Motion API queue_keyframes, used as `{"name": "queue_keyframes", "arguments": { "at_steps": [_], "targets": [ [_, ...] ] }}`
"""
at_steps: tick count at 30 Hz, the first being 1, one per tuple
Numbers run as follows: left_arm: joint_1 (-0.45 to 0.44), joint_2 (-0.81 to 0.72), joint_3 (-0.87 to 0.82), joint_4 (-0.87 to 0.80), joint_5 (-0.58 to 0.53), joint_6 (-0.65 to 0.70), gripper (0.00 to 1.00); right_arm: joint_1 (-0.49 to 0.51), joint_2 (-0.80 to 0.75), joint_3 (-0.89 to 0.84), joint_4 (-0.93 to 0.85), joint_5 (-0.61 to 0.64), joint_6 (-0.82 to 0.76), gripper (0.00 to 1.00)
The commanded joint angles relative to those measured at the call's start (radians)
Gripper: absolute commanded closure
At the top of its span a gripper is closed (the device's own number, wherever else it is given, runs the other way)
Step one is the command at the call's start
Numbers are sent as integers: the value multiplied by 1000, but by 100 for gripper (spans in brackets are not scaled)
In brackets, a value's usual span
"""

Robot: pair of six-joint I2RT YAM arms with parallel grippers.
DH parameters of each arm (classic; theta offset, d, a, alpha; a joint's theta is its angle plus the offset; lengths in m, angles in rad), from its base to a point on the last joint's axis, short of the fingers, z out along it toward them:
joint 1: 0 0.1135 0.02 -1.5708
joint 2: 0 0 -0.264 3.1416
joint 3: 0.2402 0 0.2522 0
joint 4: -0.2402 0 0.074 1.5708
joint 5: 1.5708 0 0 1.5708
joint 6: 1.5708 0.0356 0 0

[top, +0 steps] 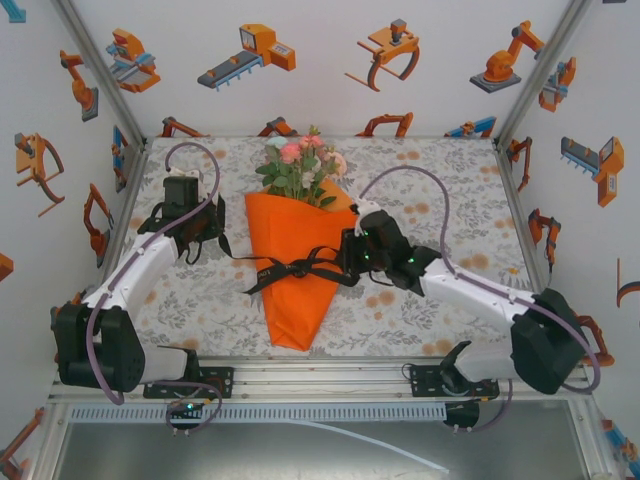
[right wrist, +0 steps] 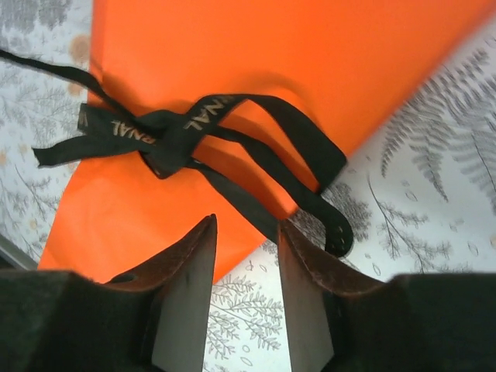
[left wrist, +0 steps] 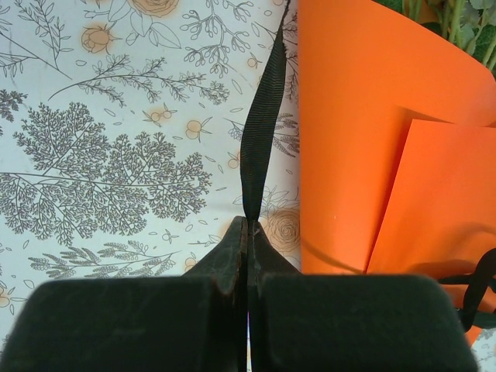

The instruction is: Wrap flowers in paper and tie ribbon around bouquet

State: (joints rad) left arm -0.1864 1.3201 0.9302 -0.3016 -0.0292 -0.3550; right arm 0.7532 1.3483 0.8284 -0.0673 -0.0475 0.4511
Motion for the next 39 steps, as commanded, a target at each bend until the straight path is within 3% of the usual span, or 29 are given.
{"name": "queue_keyframes", "arguments": {
  "at_steps": [1,8,16,18,21,24,27,32,35,39],
  "targets": [
    [-1,-7,29,0,9,11,100,11,108,96,-96,-78,-199,62],
    [-2,-4,37,-8,19,13,100,12,329,274,-124,-92,-341,60],
    [-2,-11,39,-19,14,26,100,12,440,340,-93,-99,-372,60],
    [-1,-12,38,-20,15,25,100,11,455,338,-78,-106,-368,64],
    [-2,-13,39,-25,4,22,100,12,458,323,-67,-96,-368,84],
    [0,-23,39,-39,-38,11,100,12,377,288,-63,-42,-341,100],
    [13,-43,38,-80,-140,-21,100,8,201,184,-35,123,-237,100],
    [101,-69,39,-212,-291,-126,100,-52,-158,-114,22,507,122,100],
    [177,-68,19,-250,-283,-190,100,-142,-325,-211,-2,573,331,100],
    [260,-70,-8,-271,-261,-284,100,-213,-447,-230,-142,766,451,100]
  ]
}}
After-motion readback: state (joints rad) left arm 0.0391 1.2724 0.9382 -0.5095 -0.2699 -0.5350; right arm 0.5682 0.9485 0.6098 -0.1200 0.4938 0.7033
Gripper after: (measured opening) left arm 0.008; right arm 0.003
